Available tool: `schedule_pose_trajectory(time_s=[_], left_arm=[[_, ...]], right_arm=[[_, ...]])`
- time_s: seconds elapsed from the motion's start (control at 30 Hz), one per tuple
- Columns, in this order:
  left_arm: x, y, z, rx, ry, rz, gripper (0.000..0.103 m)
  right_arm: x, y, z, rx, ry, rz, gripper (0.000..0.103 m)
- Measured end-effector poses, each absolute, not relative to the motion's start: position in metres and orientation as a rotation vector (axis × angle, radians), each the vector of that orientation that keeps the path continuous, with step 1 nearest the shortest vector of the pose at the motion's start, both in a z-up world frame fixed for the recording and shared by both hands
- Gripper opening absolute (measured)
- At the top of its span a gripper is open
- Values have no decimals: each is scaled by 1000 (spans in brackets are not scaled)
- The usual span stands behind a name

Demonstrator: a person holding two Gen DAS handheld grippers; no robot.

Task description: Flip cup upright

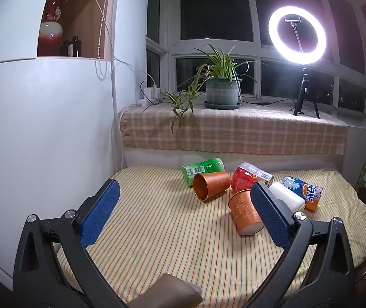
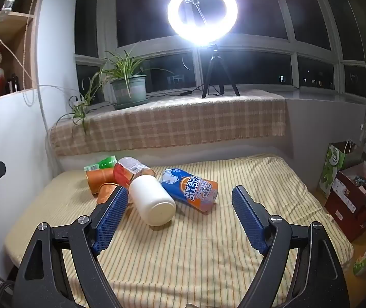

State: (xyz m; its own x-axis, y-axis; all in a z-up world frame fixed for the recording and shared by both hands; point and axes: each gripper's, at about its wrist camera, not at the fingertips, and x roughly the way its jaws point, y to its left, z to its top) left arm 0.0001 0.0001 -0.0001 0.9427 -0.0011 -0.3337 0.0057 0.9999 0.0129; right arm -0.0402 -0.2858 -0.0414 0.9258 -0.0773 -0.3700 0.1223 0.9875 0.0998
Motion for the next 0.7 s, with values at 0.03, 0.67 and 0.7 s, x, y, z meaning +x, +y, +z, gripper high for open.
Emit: schedule_pose_trajectory(time_s=[0.03,0.67,0.7], left_arm=[[0,0,0,16,342,-1,103],[3,5,-5,4,342,3,103],[2,6,-4,4,340,4,103]], right_arm=[[-41,-285,-41,119,372,-103,83],[-42,-282,-38,99,361,-105,83],[-41,-282,-37,99,362,-105,83]])
